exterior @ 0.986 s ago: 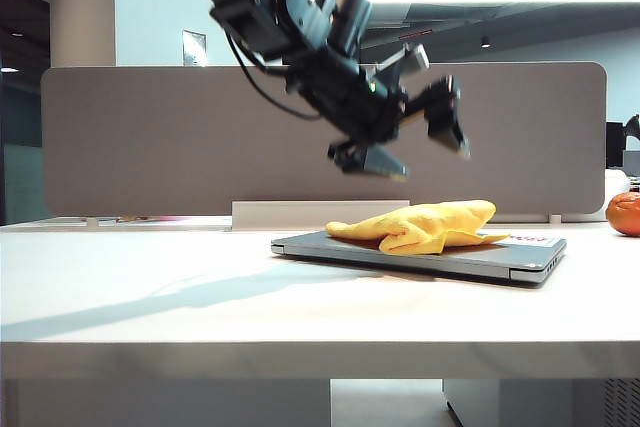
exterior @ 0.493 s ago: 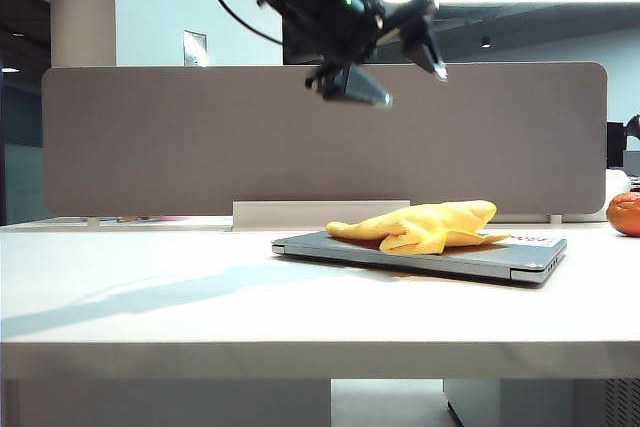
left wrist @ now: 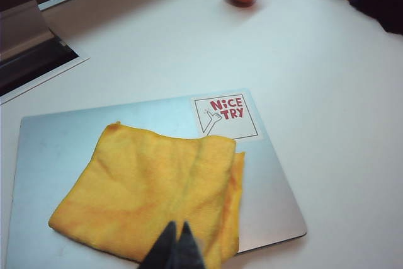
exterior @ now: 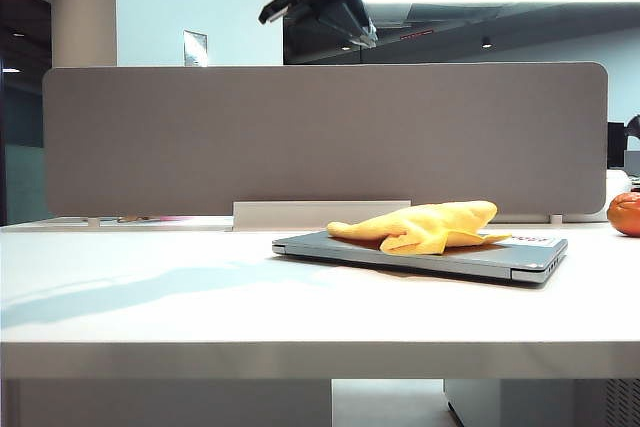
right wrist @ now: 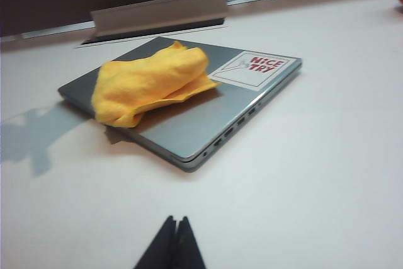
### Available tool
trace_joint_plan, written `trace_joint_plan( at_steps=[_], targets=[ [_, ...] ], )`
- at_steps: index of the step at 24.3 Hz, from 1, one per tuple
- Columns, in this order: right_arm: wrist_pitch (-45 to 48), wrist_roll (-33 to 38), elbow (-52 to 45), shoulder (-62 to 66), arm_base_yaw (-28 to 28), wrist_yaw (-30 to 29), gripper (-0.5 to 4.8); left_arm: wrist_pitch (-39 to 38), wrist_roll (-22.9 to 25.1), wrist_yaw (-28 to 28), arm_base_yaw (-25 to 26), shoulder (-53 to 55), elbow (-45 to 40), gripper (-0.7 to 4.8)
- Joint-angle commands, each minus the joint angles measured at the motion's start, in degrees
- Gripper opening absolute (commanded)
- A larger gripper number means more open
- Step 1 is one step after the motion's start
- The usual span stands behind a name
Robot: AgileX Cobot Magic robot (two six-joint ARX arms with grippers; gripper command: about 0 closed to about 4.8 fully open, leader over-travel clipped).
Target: Pick up the yellow rag and put it over the laptop.
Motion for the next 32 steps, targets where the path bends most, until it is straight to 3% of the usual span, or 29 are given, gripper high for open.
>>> trace_joint_plan(
  at_steps=[1, 16, 22, 26, 32],
  targets=[
    [0.68, -0.28, -0.24, -0.02, -0.02, 2.43, 0.03, -1.01, 1.66, 0.17, -0.07, -2.21, 0.26, -0.06],
    [1.05, -1.73, -0.24, -0.02, -6.38, 1.75, 0.00, -6.54, 3.65, 0.20, -0.07, -8.72, 0.26, -0.06],
    [0.76, -1.81, -0.24, -0.02, -6.93, -2.14, -0.01, -6.54, 8.15, 0.20, -0.09, -11.74, 0.24, -0.06],
    [0.68, -7.80, -0.24, -0.02, -7.04, -1.51, -0.01, -5.53, 8.22, -0.87, -0.04, -12.02, 0.24, -0.06],
    [0.66, -11.37, -0.24, -0.02, -7.04, -0.94, -0.01, -5.64, 8.22, -0.81, -0.28, -12.02, 0.24, -0.06]
  ],
)
